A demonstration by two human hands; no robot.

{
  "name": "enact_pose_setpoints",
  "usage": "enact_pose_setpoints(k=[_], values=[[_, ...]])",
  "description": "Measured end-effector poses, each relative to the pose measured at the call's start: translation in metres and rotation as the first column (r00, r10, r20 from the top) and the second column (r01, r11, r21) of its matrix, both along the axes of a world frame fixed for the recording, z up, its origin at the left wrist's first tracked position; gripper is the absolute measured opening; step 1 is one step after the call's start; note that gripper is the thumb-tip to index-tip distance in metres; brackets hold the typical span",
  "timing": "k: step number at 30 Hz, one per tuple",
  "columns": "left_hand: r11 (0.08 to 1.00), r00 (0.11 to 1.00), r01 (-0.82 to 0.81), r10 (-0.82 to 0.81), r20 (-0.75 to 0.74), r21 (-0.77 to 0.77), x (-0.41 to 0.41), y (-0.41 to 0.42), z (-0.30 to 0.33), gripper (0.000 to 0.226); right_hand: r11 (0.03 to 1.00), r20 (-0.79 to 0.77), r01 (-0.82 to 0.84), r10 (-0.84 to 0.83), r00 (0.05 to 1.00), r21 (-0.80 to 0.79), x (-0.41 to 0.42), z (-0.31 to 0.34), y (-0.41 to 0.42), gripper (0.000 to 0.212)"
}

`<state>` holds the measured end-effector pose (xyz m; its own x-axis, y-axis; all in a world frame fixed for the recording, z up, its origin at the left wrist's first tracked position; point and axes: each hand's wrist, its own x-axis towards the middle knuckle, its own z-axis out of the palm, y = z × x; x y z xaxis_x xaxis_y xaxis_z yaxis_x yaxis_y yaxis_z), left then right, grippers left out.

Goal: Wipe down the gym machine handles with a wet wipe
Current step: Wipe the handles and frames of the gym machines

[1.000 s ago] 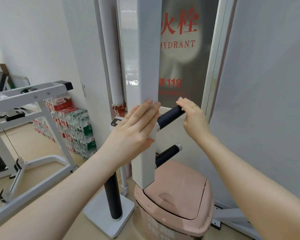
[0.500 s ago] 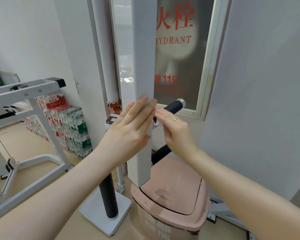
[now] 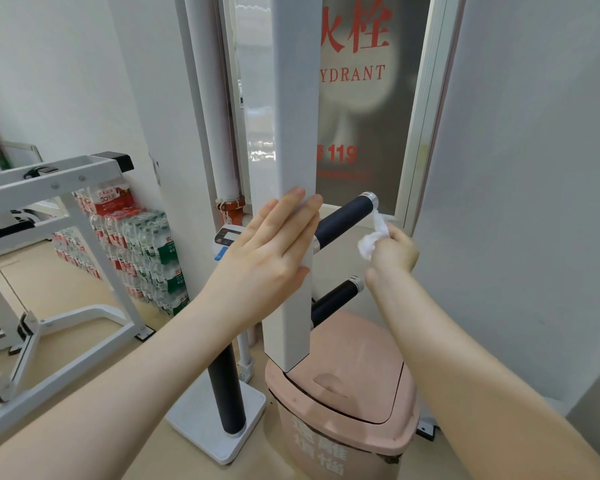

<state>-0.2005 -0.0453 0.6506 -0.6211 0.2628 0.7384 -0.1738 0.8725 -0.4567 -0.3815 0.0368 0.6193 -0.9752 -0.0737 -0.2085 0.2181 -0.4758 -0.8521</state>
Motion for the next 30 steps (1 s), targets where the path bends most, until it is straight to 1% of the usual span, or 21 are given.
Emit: enact_pose_setpoints(k=[1, 3, 4, 5, 6, 8, 9, 11, 12, 13, 14, 15, 16, 17, 18, 22, 24, 25, 26, 28, 30], values=[[1.000, 1.000, 0.002, -0.002, 0.004, -0.003, 0.000, 0.000, 0.000, 0.048, 0.996, 0.089, -0.070, 0.076, 0.993, -0.062, 0.000, -0.002, 0.001, 0.031], [1.000, 1.000, 0.000, 0.000, 0.005, -0.008, 0.000, 0.000, 0.000, 0.048, 0.981, 0.067, -0.193, 0.195, 0.979, -0.032, -0.002, -0.007, -0.001, 0.030], [1.000, 1.000, -0.003, 0.003, 0.002, -0.007, 0.000, 0.000, 0.000, 0.048, 0.975, 0.076, -0.219, 0.221, 0.972, -0.034, -0.003, -0.005, -0.003, 0.031], [1.000, 1.000, -0.006, 0.006, -0.003, -0.006, 0.000, 0.000, 0.000, 0.048, 0.962, 0.115, -0.254, 0.265, 0.957, -0.099, -0.002, 0.000, -0.002, 0.033], [1.000, 1.000, -0.009, 0.009, -0.005, -0.006, 0.000, 0.000, 0.000, 0.048, 0.945, 0.147, -0.284, 0.307, 0.940, -0.160, -0.001, 0.006, 0.000, 0.030], [1.000, 1.000, -0.016, 0.016, -0.002, -0.013, 0.000, 0.000, 0.000, 0.048, 0.911, 0.153, -0.291, 0.345, 0.926, -0.292, -0.001, 0.016, 0.001, 0.014], [1.000, 1.000, -0.020, 0.020, 0.002, -0.015, 0.000, 0.000, 0.000, 0.049, 0.889, 0.155, -0.289, 0.361, 0.920, -0.356, 0.002, 0.020, 0.001, 0.009], [0.999, 1.000, -0.028, 0.028, 0.005, -0.018, 0.000, -0.001, 0.000, 0.050, 0.839, 0.121, -0.312, 0.402, 0.908, -0.446, 0.010, 0.020, 0.002, 0.011], [0.999, 0.999, -0.032, 0.033, 0.005, -0.020, 0.000, -0.001, 0.000, 0.050, 0.823, 0.093, -0.337, 0.421, 0.902, -0.457, 0.016, 0.016, 0.002, 0.013], [0.999, 0.999, -0.036, 0.037, 0.004, -0.021, 0.000, -0.002, 0.000, 0.049, 0.815, 0.056, -0.384, 0.450, 0.891, -0.433, 0.025, 0.012, 0.001, 0.016], [0.999, 0.999, -0.040, 0.040, 0.003, -0.021, 0.001, -0.002, 0.000, 0.049, 0.823, 0.021, -0.434, 0.474, 0.880, -0.366, 0.031, 0.007, 0.000, 0.018], [0.999, 0.999, -0.042, 0.042, 0.005, -0.020, 0.001, -0.003, 0.000, 0.048, 0.839, -0.007, -0.476, 0.492, 0.871, -0.266, 0.038, 0.003, 0.000, 0.021], [0.999, 0.999, -0.043, 0.043, 0.010, -0.018, 0.000, -0.003, 0.000, 0.048, 0.856, -0.016, -0.490, 0.494, 0.869, -0.165, 0.042, 0.001, 0.000, 0.022], [0.999, 0.999, -0.044, 0.044, 0.017, -0.017, 0.000, -0.003, 0.000, 0.048, 0.870, -0.008, -0.484, 0.485, 0.874, -0.098, 0.044, 0.002, -0.001, 0.022], [0.999, 0.999, -0.045, 0.046, 0.020, -0.016, 0.000, -0.003, 0.000, 0.048, 0.882, 0.017, -0.463, 0.466, 0.884, -0.086, 0.042, 0.005, -0.001, 0.020], [0.999, 0.999, -0.033, 0.034, 0.003, -0.014, -0.001, -0.003, 0.000, 0.048, 0.937, 0.118, -0.271, 0.301, 0.946, -0.220, 0.012, 0.024, 0.003, 0.019], [1.000, 1.000, -0.027, 0.027, -0.001, -0.012, 0.000, -0.002, 0.000, 0.048, 0.939, 0.150, -0.200, 0.249, 0.957, -0.281, 0.000, 0.028, 0.005, 0.009], [1.000, 1.000, -0.026, 0.026, 0.001, -0.012, 0.000, -0.002, 0.000, 0.048, 0.935, 0.142, -0.192, 0.242, 0.960, -0.298, 0.000, 0.029, 0.006, 0.007], [1.000, 1.000, -0.026, 0.026, 0.004, -0.010, 0.000, -0.001, 0.000, 0.048, 0.932, 0.112, -0.209, 0.251, 0.962, -0.296, 0.002, 0.028, 0.008, 0.009], [0.999, 1.000, -0.031, 0.031, 0.004, -0.009, 0.000, -0.001, 0.000, 0.049, 0.919, 0.050, -0.273, 0.299, 0.953, -0.284, 0.012, 0.024, 0.006, 0.013], [0.999, 0.999, -0.041, 0.041, 0.003, -0.015, 0.000, -0.002, 0.000, 0.048, 0.895, 0.021, -0.352, 0.371, 0.928, -0.274, 0.030, 0.016, 0.005, 0.013]])
